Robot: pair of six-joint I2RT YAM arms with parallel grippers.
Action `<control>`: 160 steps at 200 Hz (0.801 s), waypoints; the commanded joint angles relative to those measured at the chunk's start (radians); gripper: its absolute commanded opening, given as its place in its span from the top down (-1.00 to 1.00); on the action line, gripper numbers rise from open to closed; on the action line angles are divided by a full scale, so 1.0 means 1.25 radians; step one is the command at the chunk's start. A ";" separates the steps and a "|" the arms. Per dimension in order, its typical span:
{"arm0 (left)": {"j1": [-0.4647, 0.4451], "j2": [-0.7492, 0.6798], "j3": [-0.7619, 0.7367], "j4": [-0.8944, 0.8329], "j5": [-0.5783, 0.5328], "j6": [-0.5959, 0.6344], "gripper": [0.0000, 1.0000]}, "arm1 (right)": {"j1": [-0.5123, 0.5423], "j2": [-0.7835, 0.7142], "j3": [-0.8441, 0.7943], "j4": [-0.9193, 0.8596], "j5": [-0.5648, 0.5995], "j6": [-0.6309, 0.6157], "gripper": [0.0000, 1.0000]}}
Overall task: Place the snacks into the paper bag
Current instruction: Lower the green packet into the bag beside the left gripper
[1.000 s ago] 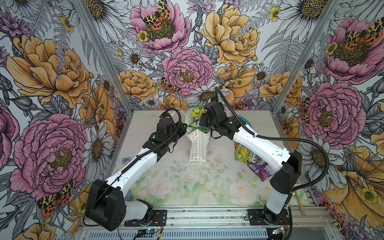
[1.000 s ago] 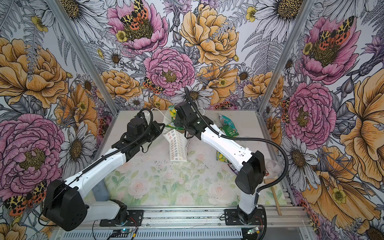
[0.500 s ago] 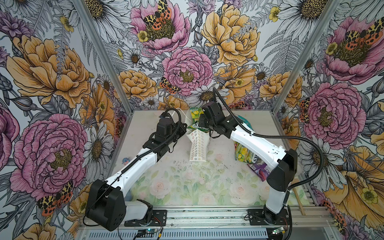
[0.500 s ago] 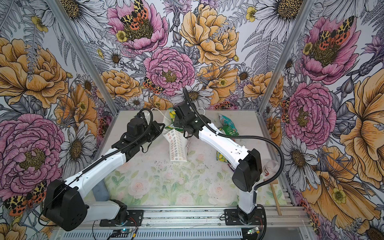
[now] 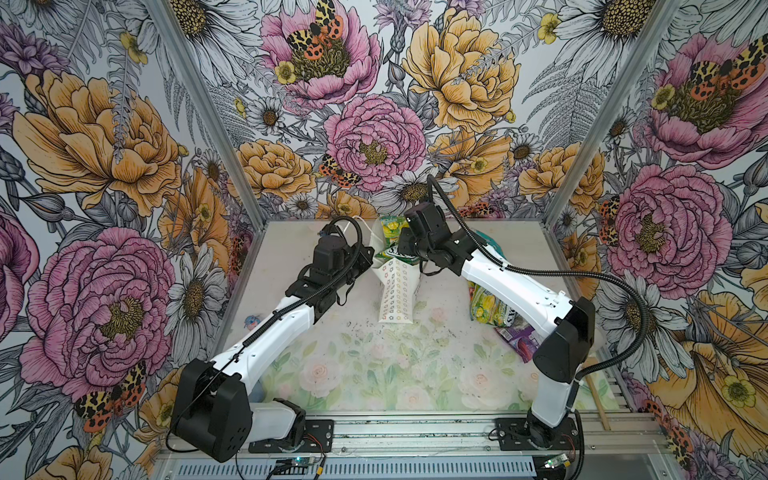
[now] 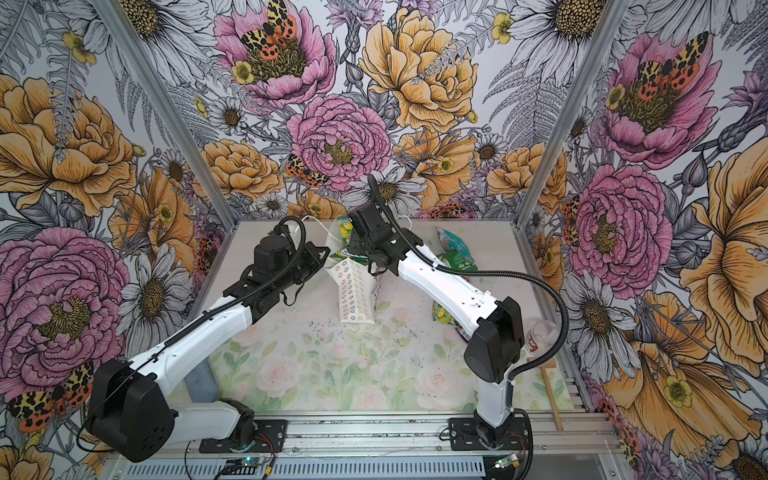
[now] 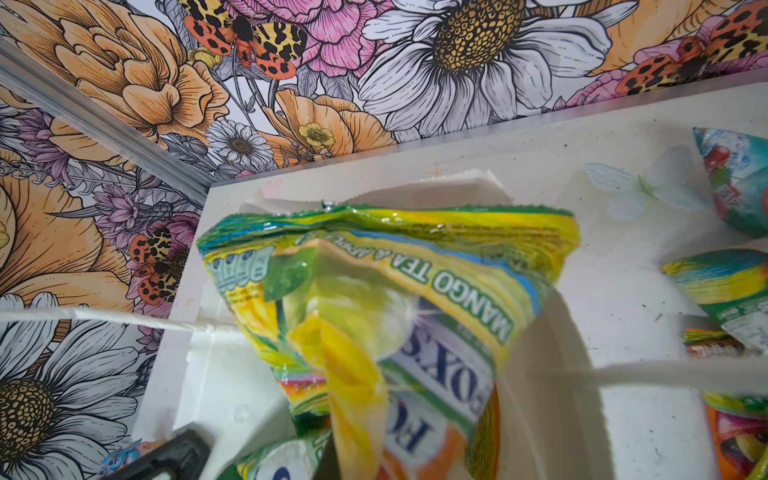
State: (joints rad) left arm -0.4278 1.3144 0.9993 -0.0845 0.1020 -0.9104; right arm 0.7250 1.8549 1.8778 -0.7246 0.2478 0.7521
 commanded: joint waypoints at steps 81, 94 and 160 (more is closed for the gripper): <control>0.002 -0.021 -0.020 0.011 0.019 -0.002 1.00 | -0.007 0.008 0.040 0.016 -0.028 0.010 0.51; 0.004 -0.021 -0.020 0.011 0.020 -0.002 1.00 | -0.007 0.006 0.039 0.016 -0.030 0.010 0.48; 0.004 -0.021 -0.021 0.013 0.019 -0.004 1.00 | -0.007 0.009 0.039 0.016 -0.042 0.008 0.41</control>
State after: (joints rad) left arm -0.4271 1.3090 0.9890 -0.0837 0.1020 -0.9108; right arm 0.7185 1.8610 1.8969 -0.7219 0.2123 0.7628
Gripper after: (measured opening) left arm 0.050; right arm 0.297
